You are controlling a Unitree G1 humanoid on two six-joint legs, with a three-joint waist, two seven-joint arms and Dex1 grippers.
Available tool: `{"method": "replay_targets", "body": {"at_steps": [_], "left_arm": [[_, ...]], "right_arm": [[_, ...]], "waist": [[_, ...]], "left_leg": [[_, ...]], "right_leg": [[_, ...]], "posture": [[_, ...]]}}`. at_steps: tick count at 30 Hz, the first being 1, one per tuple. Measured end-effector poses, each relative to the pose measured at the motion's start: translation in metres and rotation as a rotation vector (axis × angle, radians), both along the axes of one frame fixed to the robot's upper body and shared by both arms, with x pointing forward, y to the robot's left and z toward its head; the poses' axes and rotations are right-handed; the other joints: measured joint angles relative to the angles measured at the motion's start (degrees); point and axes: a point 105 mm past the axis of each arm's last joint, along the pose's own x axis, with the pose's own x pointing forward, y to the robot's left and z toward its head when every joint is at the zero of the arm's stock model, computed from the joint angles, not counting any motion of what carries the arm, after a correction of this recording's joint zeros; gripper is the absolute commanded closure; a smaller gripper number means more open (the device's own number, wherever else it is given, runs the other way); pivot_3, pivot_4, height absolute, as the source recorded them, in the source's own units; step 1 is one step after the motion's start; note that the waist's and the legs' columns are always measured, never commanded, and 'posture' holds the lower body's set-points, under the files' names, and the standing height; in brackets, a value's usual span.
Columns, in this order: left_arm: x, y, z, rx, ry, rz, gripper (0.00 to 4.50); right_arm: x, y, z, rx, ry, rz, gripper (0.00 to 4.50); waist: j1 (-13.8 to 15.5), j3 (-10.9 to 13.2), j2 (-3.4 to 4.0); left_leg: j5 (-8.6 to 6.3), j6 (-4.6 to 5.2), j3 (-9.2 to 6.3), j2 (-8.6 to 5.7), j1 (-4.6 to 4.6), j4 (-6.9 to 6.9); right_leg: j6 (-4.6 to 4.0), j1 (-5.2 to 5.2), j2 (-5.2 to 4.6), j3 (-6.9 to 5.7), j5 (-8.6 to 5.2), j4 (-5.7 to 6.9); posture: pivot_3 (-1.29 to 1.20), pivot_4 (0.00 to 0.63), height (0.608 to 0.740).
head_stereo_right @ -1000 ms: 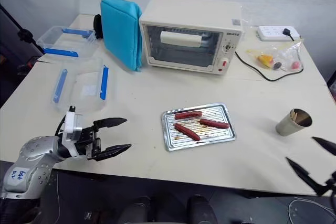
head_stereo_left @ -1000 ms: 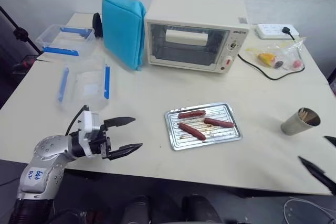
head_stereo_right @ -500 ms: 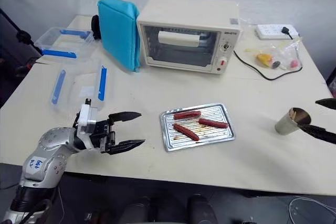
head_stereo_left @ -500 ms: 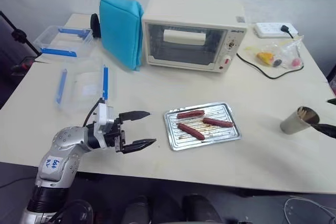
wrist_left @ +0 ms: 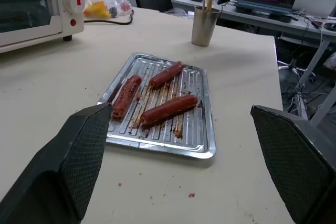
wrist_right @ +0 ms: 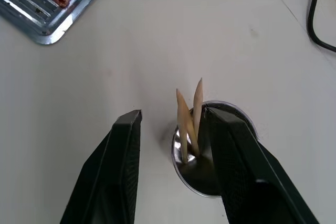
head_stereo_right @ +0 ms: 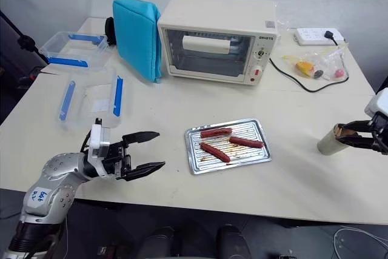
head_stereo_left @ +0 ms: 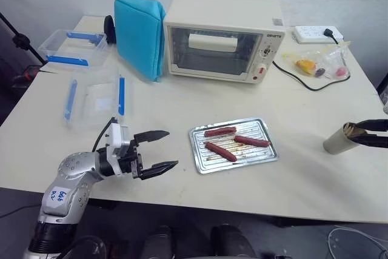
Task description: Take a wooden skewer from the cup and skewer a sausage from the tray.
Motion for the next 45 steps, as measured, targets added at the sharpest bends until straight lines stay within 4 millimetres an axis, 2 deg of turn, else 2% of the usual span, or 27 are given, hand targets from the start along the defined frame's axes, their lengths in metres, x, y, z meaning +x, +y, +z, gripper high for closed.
{"method": "replay_targets", "body": {"at_steps": [6, 7, 8, 12, 23, 26, 31, 41, 44, 45], "left_arm": [[0.001, 0.000, 0.001, -0.001, -0.003, 0.007, 0.00], [0.001, 0.000, 0.001, -0.001, -0.005, 0.007, 0.00], [0.001, 0.000, 0.001, -0.001, -0.008, 0.006, 0.00], [0.001, 0.000, 0.002, -0.002, -0.015, 0.007, 0.00], [0.002, 0.002, 0.004, -0.004, -0.027, 0.015, 0.00], [0.002, 0.003, 0.004, -0.004, -0.029, 0.018, 0.00], [0.002, 0.003, 0.005, -0.004, -0.032, 0.021, 0.00], [0.004, 0.005, 0.004, -0.004, -0.032, 0.029, 0.00], [0.004, 0.005, 0.004, -0.004, -0.031, 0.030, 0.00], [0.004, 0.005, 0.004, -0.004, -0.031, 0.030, 0.00]], "right_arm": [[0.006, -0.007, -0.003, -0.039, 0.013, -0.013, 2.55], [0.008, -0.007, -0.003, -0.037, 0.009, -0.014, 2.92], [0.009, -0.006, -0.003, -0.035, 0.008, -0.011, 3.09], [0.011, -0.002, -0.009, -0.020, 0.024, 0.006, 4.48], [0.011, -0.003, -0.011, -0.001, 0.038, -0.010, 4.48], [0.008, -0.003, -0.014, 0.042, 0.072, -0.042, 3.87], [0.013, -0.002, -0.008, 0.033, 0.030, -0.043, 2.24], [0.018, 0.004, -0.011, 0.039, 0.005, -0.032, 2.24], [0.018, 0.003, -0.010, 0.038, 0.004, -0.034, 2.80], [0.018, 0.003, -0.010, 0.039, 0.004, -0.034, 3.12]], "waist": [[-0.03, 0.01, 0.01], [-0.08, 0.01, 0.01], [-0.09, 0.01, 0.01], [-0.02, 0.01, 0.02], [-0.03, 0.01, 0.02], [-0.02, 0.01, 0.02], [-0.11, 0.01, 0.02], [-0.03, 0.01, 0.03], [-0.03, 0.01, 0.03], [-0.03, 0.01, 0.03]], "left_leg": [[0.00, -0.01, 0.01, 0.01, 0.00, 0.03], [0.00, -0.01, 0.01, 0.01, 0.00, 0.03], [0.00, -0.02, 0.01, 0.01, 0.00, 0.03], [0.00, -0.02, 0.00, 0.02, -0.01, 0.05], [-0.01, -0.01, 0.00, 0.02, -0.02, 0.06], [-0.01, -0.01, 0.00, 0.02, -0.02, 0.06], [-0.02, -0.01, 0.00, 0.03, -0.02, 0.05], [-0.02, -0.02, 0.00, 0.03, -0.04, 0.05], [-0.02, -0.02, 0.00, 0.03, -0.04, 0.05], [-0.02, -0.02, 0.00, 0.03, -0.04, 0.05]], "right_leg": [[0.00, 0.00, 0.00, 0.00, 0.00, 0.02], [0.00, 0.00, 0.01, 0.00, 0.00, 0.02], [0.00, -0.01, 0.01, 0.00, 0.00, 0.03], [0.00, -0.01, 0.00, -0.01, 0.00, 0.03], [0.00, -0.01, 0.00, -0.01, 0.00, 0.03], [0.00, -0.01, 0.00, -0.01, 0.00, 0.03], [0.00, -0.02, 0.01, -0.01, 0.00, 0.04], [0.00, -0.03, 0.01, -0.02, 0.00, 0.02], [0.00, -0.02, 0.01, -0.02, 0.00, 0.03], [0.00, -0.03, 0.01, -0.02, 0.00, 0.03]], "posture": [[0.00, 0.150, 0.740], [0.00, 0.150, 0.740], [0.00, 0.150, 0.740], [0.00, 0.150, 0.740], [0.00, 0.150, 0.740], [0.00, 0.150, 0.740], [0.00, 0.150, 0.740], [0.00, 0.150, 0.740], [0.00, 0.150, 0.740], [0.00, 0.150, 0.740]]}}
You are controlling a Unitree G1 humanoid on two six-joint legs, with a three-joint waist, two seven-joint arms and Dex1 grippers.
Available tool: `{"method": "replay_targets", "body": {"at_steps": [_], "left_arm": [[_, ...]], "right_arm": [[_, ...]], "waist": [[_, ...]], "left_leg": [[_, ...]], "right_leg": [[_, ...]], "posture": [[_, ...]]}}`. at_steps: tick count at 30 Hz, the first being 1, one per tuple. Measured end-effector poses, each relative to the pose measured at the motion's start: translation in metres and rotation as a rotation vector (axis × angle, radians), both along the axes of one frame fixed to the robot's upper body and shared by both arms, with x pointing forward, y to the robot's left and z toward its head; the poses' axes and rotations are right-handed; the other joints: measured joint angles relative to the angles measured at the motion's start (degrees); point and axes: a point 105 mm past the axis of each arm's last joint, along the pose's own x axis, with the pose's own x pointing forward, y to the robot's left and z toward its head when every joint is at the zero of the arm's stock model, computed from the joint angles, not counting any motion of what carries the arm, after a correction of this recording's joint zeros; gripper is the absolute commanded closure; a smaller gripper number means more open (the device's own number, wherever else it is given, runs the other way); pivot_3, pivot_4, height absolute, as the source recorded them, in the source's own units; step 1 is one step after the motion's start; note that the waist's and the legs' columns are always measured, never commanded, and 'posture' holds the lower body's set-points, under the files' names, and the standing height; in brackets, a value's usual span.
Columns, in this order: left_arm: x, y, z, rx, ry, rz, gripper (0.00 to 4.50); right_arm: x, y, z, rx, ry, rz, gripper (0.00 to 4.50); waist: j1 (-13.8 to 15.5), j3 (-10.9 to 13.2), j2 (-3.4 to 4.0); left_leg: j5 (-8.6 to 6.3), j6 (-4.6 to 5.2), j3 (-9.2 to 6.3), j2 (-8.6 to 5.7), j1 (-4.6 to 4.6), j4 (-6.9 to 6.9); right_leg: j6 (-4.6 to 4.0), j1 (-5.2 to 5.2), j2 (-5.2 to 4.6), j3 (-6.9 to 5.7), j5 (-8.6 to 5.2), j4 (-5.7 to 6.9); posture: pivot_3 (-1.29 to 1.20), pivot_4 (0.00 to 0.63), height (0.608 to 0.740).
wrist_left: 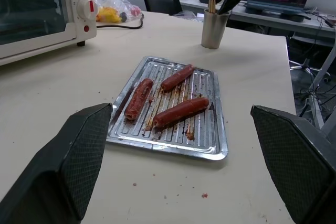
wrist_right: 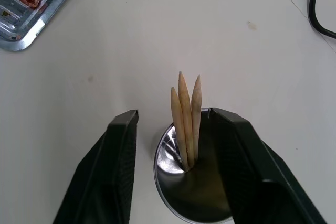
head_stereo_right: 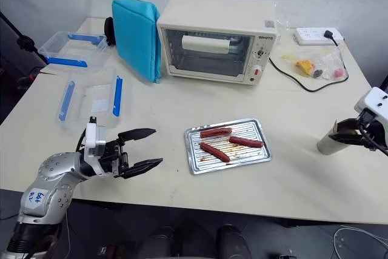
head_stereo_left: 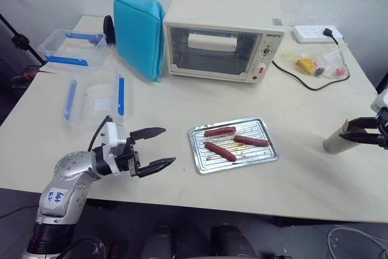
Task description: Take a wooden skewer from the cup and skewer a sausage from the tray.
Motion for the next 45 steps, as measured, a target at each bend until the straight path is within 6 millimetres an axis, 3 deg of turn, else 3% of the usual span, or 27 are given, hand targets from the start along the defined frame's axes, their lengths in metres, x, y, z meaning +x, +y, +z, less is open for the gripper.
{"method": "replay_targets", "body": {"at_steps": [4, 18, 26, 38, 41, 45], "left_arm": [[0.000, 0.000, 0.000, 0.000, 0.000, 0.000, 0.00], [0.001, 0.001, -0.001, -0.001, 0.003, 0.005, 0.00], [0.002, 0.001, -0.001, -0.007, -0.001, 0.010, 0.00], [0.003, 0.001, -0.001, -0.013, -0.002, 0.020, 0.00], [0.003, 0.001, -0.001, -0.013, -0.002, 0.020, 0.00], [0.003, 0.001, -0.001, -0.013, -0.001, 0.021, 0.00]], "right_arm": [[0.000, 0.000, -0.001, 0.004, 0.007, -0.006, 4.48], [-0.002, -0.001, 0.000, 0.035, 0.025, -0.030, 4.48], [-0.002, 0.001, 0.003, 0.014, 0.008, 0.001, 2.04], [-0.007, -0.002, 0.001, 0.011, 0.037, -0.021, 2.04], [-0.009, 0.000, 0.003, 0.005, 0.048, -0.022, 2.65], [-0.011, 0.003, 0.006, 0.014, 0.046, -0.033, 4.03]], "waist": [[-0.01, 0.00, 0.00], [0.00, 0.00, 0.00], [0.00, 0.00, 0.00], [-0.03, 0.00, 0.00], [0.01, 0.00, 0.00], [0.02, 0.00, 0.00]], "left_leg": [[0.00, 0.00, 0.00, 0.00, 0.00, 0.00], [-0.01, 0.02, 0.00, 0.01, 0.00, 0.00], [-0.01, 0.02, 0.00, 0.01, 0.00, -0.01], [-0.02, 0.03, 0.00, 0.01, 0.00, -0.01], [-0.02, 0.03, 0.00, 0.01, -0.01, -0.01], [-0.02, 0.03, -0.01, 0.01, -0.01, -0.01]], "right_leg": [[0.00, 0.00, 0.00, 0.00, 0.00, 0.00], [0.00, 0.00, 0.00, 0.00, 0.00, 0.00], [0.00, -0.01, 0.00, 0.00, 0.00, 0.00], [0.00, -0.01, 0.00, 0.01, 0.00, 0.00], [0.00, -0.01, 0.00, 0.01, 0.00, -0.01], [0.00, -0.01, -0.01, 0.01, 0.00, -0.02]], "posture": [[0.00, 0.150, 0.740], [0.00, 0.150, 0.740], [0.00, 0.150, 0.740], [0.00, 0.150, 0.740], [0.00, 0.150, 0.740], [0.00, 0.150, 0.740]]}}
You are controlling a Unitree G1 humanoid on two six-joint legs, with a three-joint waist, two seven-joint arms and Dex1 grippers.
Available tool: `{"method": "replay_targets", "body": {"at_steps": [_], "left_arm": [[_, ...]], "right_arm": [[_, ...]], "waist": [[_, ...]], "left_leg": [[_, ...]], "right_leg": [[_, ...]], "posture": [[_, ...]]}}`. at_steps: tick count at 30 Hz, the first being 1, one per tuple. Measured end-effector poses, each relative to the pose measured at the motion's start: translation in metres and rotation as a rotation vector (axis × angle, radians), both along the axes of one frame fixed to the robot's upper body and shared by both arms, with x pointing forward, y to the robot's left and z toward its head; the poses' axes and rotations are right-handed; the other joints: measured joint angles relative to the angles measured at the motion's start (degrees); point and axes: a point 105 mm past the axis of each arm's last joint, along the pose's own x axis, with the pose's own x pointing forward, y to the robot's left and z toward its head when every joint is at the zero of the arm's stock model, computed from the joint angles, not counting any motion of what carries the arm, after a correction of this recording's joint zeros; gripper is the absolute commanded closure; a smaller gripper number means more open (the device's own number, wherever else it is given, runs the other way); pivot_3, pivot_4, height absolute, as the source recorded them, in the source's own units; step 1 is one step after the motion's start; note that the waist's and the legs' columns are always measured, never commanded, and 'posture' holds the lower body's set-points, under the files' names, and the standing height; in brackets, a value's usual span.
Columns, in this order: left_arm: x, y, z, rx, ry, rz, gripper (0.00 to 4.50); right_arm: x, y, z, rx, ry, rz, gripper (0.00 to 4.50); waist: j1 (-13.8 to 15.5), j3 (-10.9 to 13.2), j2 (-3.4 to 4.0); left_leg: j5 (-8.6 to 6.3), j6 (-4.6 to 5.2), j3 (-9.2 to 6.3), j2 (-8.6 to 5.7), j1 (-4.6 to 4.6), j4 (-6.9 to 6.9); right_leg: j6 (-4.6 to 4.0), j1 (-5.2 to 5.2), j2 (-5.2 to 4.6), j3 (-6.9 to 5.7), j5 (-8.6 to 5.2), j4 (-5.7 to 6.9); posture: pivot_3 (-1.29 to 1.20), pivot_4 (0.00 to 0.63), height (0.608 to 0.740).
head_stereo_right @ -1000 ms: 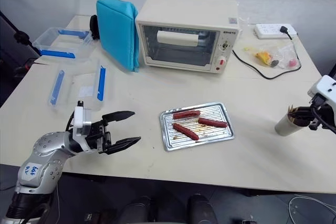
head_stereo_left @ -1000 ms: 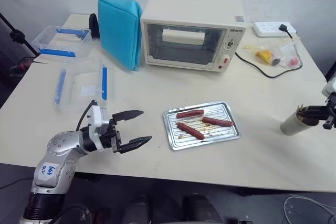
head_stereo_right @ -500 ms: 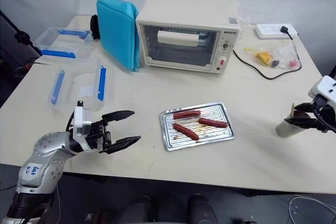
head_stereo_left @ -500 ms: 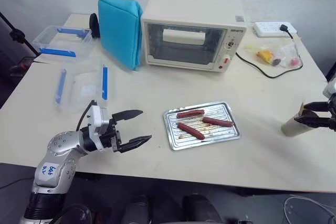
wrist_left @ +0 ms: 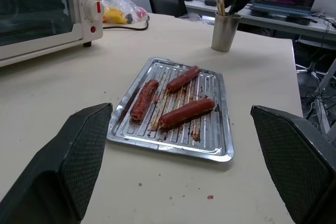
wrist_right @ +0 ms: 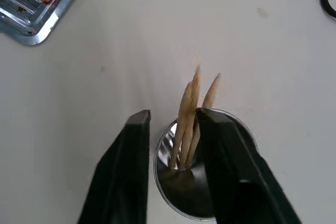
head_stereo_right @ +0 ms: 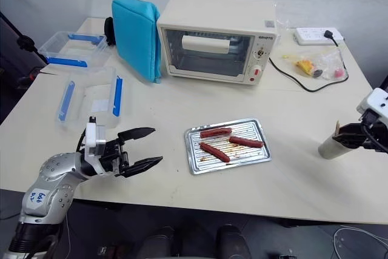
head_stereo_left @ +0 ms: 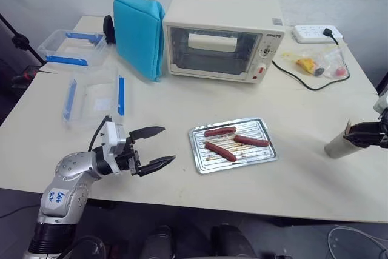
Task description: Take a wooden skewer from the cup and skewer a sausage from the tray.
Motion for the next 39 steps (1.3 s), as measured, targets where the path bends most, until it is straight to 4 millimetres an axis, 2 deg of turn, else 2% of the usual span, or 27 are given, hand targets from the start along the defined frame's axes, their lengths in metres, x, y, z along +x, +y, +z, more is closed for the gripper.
{"method": "replay_targets", "body": {"at_steps": [1, 2, 18, 24, 29, 35, 39], "left_arm": [[0.000, 0.000, 0.000, 0.000, 0.001, 0.000, 0.00], [0.000, 0.000, 0.000, 0.000, 0.001, 0.000, 0.00], [0.000, 0.000, 0.000, 0.000, 0.000, -0.003, 0.00], [0.002, -0.001, 0.003, 0.000, -0.012, -0.007, 0.00], [0.002, -0.001, 0.003, 0.002, -0.013, -0.012, 0.00], [0.001, -0.004, 0.002, -0.005, -0.003, -0.036, 0.00], [0.003, -0.008, 0.004, -0.020, 0.006, -0.057, 0.00]], "right_arm": [[0.000, 0.000, 0.001, 0.001, -0.004, -0.004, 4.36], [0.000, 0.001, 0.003, -0.001, -0.009, -0.005, 4.47], [-0.003, 0.001, 0.005, 0.006, -0.011, -0.020, 4.47], [0.000, -0.002, 0.019, 0.012, -0.059, -0.015, 4.47], [-0.004, -0.009, 0.044, 0.057, -0.115, -0.021, 4.47], [-0.011, -0.010, 0.094, 0.121, -0.247, 0.009, 4.47], [-0.017, 0.003, 0.138, 0.220, -0.364, 0.074, 4.47]], "waist": [[0.00, 0.00, 0.00], [0.00, 0.00, 0.00], [-0.01, 0.00, 0.00], [-0.05, 0.00, 0.00], [-0.02, 0.02, 0.03], [-0.05, 0.05, 0.07], [-0.19, 0.21, 0.35]], "left_leg": [[0.00, 0.00, 0.00, 0.00, 0.00, 0.00], [0.00, 0.00, 0.00, 0.00, 0.00, 0.00], [-0.01, 0.01, 0.00, 0.00, 0.00, -0.01], [-0.01, 0.00, 0.00, 0.00, 0.00, -0.01], [-0.01, 0.00, 0.01, 0.00, -0.01, -0.02], [-0.03, 0.01, 0.01, 0.00, -0.01, -0.03], [-0.05, -0.01, 0.03, 0.00, -0.02, -0.04]], "right_leg": [[0.00, 0.00, 0.00, 0.00, 0.00, 0.00], [0.00, 0.00, 0.00, 0.00, 0.00, 0.00], [0.00, 0.00, 0.00, 0.00, 0.00, -0.01], [0.00, -0.01, 0.00, 0.00, 0.00, -0.01], [0.00, -0.02, 0.00, 0.00, 0.00, -0.03], [-0.02, -0.03, 0.00, 0.01, -0.01, -0.03], [-0.04, -0.09, -0.01, 0.06, -0.02, -0.03]], "posture": [[0.00, 0.150, 0.740], [0.00, 0.150, 0.740], [0.00, 0.150, 0.740], [0.00, 0.150, 0.740], [0.00, 0.150, 0.740], [0.00, 0.150, 0.740], [0.00, 0.150, 0.740]]}}
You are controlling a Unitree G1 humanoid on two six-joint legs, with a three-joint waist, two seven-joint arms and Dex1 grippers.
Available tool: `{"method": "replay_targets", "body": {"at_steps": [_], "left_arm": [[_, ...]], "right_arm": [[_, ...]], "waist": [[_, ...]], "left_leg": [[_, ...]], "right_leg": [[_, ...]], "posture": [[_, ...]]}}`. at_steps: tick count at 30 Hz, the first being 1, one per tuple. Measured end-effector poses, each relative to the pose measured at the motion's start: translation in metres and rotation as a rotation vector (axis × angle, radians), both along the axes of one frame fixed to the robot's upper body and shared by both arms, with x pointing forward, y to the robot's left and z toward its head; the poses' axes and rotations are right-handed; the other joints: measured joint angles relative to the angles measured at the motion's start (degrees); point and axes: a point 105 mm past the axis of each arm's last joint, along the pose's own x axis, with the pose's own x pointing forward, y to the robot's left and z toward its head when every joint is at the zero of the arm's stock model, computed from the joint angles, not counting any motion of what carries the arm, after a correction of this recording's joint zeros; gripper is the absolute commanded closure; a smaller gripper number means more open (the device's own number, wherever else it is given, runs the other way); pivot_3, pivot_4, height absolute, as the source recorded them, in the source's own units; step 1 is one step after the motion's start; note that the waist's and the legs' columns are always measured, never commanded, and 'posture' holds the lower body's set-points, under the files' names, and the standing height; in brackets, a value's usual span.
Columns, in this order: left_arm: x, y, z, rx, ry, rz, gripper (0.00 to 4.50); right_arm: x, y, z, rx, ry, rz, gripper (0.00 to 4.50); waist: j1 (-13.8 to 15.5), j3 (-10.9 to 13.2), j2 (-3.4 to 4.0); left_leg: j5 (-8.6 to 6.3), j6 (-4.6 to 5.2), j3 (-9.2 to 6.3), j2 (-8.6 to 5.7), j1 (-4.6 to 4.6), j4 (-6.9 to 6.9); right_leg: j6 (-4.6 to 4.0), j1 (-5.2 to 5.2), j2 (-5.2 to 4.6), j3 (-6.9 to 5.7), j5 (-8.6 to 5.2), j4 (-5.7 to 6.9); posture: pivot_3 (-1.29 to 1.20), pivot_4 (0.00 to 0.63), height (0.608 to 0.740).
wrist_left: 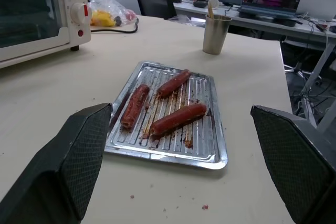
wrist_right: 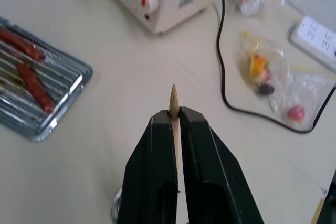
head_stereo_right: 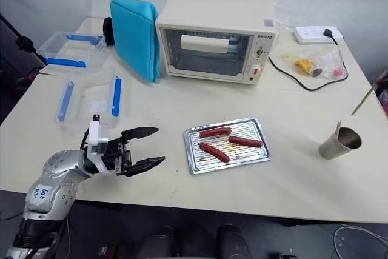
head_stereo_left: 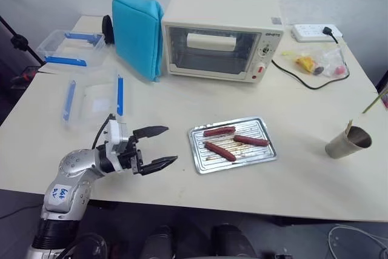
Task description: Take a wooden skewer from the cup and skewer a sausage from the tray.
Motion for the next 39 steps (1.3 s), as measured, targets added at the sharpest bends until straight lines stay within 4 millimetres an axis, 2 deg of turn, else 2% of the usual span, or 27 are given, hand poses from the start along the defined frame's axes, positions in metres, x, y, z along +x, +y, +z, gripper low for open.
{"method": "replay_targets", "body": {"at_steps": [3, 6, 7, 10, 13, 15, 17, 22, 30, 38, 39], "left_arm": [[0.005, -0.003, 0.003, -0.039, -0.003, -0.001, 0.00], [0.009, -0.010, 0.008, -0.085, -0.012, -0.006, 0.00], [0.012, -0.014, 0.010, -0.105, -0.020, -0.009, 0.00], [0.022, -0.033, 0.022, -0.186, -0.068, -0.031, 0.00], [0.028, -0.050, 0.032, -0.245, -0.105, -0.062, 0.00], [0.034, -0.064, 0.039, -0.282, -0.131, -0.080, 0.00], [0.040, -0.078, 0.045, -0.326, -0.156, -0.078, 0.00], [0.044, -0.108, 0.066, -0.421, -0.223, -0.114, 0.00], [0.043, -0.129, 0.098, -0.525, -0.279, -0.142, 0.00], [0.044, -0.141, 0.098, -0.553, -0.251, -0.160, 0.00], [0.044, -0.142, 0.100, -0.557, -0.254, -0.161, 0.19]], "right_arm": [[-0.009, 0.022, 0.031, 0.142, -0.058, 0.113, 4.47], [-0.010, 0.047, 0.041, 0.296, -0.051, 0.245, 4.47], [-0.006, 0.057, 0.037, 0.352, -0.031, 0.297, 4.47], [0.011, 0.092, 0.006, 0.513, 0.098, 0.432, 4.47], [0.021, 0.116, -0.018, 0.618, 0.182, 0.488, 4.47], [0.022, 0.131, -0.023, 0.674, 0.190, 0.534, 4.47], [0.023, 0.140, -0.023, 0.726, 0.186, 0.561, 4.47], [0.026, 0.154, -0.024, 0.809, 0.171, 0.580, 4.47], [0.026, 0.167, -0.038, 0.893, 0.200, 0.571, 4.47], [0.021, 0.171, -0.031, 0.960, 0.181, 0.590, 4.47], [0.021, 0.171, -0.031, 0.969, 0.181, 0.586, 4.50]], "waist": [[0.09, 0.04, 0.08], [0.13, 0.05, 0.03], [0.12, 0.05, -0.02], [0.31, 0.06, -0.03], [0.75, 0.06, -0.02], [1.57, 0.05, -0.02], [2.04, 0.06, -0.02], [2.47, 0.06, -0.02], [2.42, 0.06, -0.02], [2.32, 0.06, -0.03], [2.32, 0.06, -0.03]], "left_leg": [[-0.04, -0.07, -0.01, 0.03, -0.04, -0.04], [-0.06, -0.12, -0.02, 0.07, -0.14, 0.03], [-0.07, -0.12, -0.02, 0.07, -0.16, 0.09], [-0.01, -0.02, -0.06, 0.03, -0.55, 0.31], [0.13, 0.05, -0.06, -0.08, -1.05, 0.46], [0.19, 0.09, -0.14, -0.08, -1.58, 0.81], [0.15, 0.16, -0.20, -0.08, -1.76, 1.09], [0.17, 0.39, -0.13, -0.23, -1.78, 1.21], [0.17, 0.39, -0.14, -0.21, -1.78, 1.17], [0.17, 0.40, -0.15, -0.21, -1.78, 1.17], [0.16, 0.40, -0.16, -0.21, -1.78, 1.17]], "right_leg": [[-0.05, -0.07, 0.01, -0.02, -0.02, -0.01], [-0.05, -0.09, 0.03, -0.05, -0.03, -0.06], [-0.03, -0.09, 0.02, -0.06, -0.01, -0.06], [0.17, -0.32, 0.01, -0.12, 0.10, 0.01], [0.27, -0.83, -0.01, -0.15, 0.15, 0.46], [0.30, -1.30, 0.01, -0.24, 0.17, 0.71], [0.31, -1.35, -0.02, -0.34, 0.17, 0.85], [0.64, -1.21, -0.09, -0.20, 0.35, 0.67], [0.65, -1.19, -0.05, -0.20, 0.36, 0.64], [0.65, -1.18, -0.04, -0.21, 0.36, 0.62], [0.65, -1.16, -0.04, -0.22, 0.36, 0.60]], "posture": [[0.00, 0.150, 0.740], [0.00, 0.150, 0.740], [0.00, 0.150, 0.740], [0.00, 0.150, 0.740], [0.00, 0.150, 0.740], [0.00, 0.150, 0.740], [0.00, 0.150, 0.740], [0.00, 0.150, 0.740], [0.00, 0.150, 0.740], [0.00, 0.150, 0.740], [0.00, 0.150, 0.740]]}}
